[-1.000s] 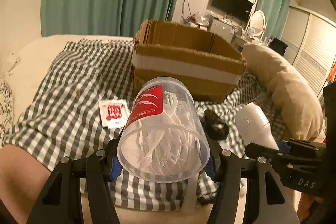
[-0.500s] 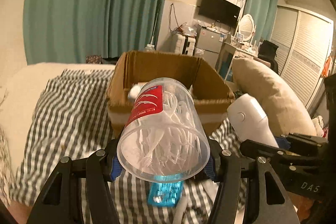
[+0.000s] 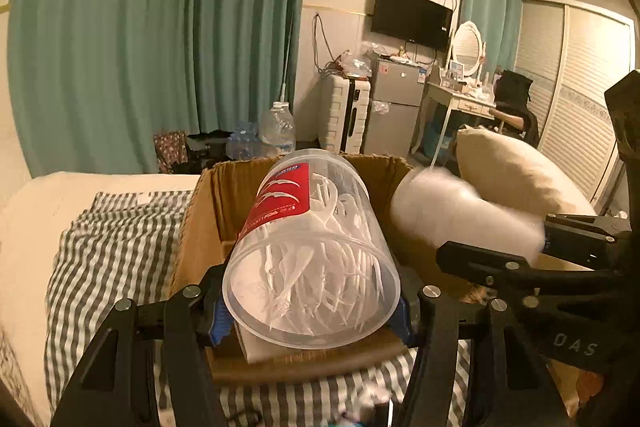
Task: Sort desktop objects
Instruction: 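Carry the floss-pick tub and white bottle with both grippers over the cardboard box, then open both grippers to drop the tub and bottle into the box, then move both grippers back to the items on the sheet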
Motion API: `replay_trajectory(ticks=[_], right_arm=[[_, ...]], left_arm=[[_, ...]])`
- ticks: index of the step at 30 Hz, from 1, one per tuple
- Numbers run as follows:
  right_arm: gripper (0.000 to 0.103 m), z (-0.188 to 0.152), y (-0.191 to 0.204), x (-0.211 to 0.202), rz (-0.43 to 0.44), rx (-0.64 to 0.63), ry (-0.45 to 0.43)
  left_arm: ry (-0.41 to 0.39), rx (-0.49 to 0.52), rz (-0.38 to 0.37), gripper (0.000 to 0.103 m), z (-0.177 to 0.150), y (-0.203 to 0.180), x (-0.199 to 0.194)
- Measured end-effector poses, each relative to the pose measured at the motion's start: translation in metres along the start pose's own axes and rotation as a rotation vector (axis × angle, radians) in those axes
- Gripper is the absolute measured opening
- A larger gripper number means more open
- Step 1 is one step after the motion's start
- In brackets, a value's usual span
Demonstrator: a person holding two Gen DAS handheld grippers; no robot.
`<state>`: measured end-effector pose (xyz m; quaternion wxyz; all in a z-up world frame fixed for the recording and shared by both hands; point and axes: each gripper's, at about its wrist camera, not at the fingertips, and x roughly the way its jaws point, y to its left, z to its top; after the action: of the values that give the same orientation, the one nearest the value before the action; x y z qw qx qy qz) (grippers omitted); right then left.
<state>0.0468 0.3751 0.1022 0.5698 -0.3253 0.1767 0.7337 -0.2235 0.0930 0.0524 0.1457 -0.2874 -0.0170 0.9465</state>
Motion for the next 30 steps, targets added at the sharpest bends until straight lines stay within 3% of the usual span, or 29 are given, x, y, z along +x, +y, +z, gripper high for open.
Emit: replay_trajectory(ticks=[8,10,11,12,14,17,19,25,30], right_arm=[[0.030,0.005,-0.025,0.055,-0.027,0.046,0.056],[0.030,0.001,-0.029,0.056,-0.028,0.073,0.055],[0.036,0.000,-0.031,0.055,-0.026,0.086,0.053],[0.045,-0.002,-0.032,0.051,-0.031,0.091,0.054],[0.055,-0.004,-0.031,0.042,-0.059,0.090,0.039],[0.056,-0.009,-0.032,0.025,-0.085,0.106,0.022],[0.063,-0.012,-0.034,0.010,-0.086,0.132,0.012],[0.096,-0.039,-0.023,-0.057,-0.111,0.169,-0.119],[0.099,-0.086,-0.008,-0.091,-0.120,0.187,-0.176]], left_arm=[[0.088,-0.049,-0.015,0.062,-0.003,0.018,0.067],[0.111,-0.058,-0.010,0.067,-0.007,0.021,0.072],[0.108,-0.057,0.012,0.079,-0.009,0.022,0.069],[0.096,-0.056,0.027,0.091,-0.011,0.023,0.065],[0.072,-0.054,0.050,0.099,-0.014,0.025,0.052],[0.067,-0.046,0.075,0.099,-0.016,0.028,0.031],[0.068,-0.038,0.095,0.100,-0.016,0.030,0.014],[-0.021,-0.021,0.128,0.103,-0.025,0.035,-0.055],[-0.062,-0.003,0.160,0.103,-0.060,0.025,-0.100]])
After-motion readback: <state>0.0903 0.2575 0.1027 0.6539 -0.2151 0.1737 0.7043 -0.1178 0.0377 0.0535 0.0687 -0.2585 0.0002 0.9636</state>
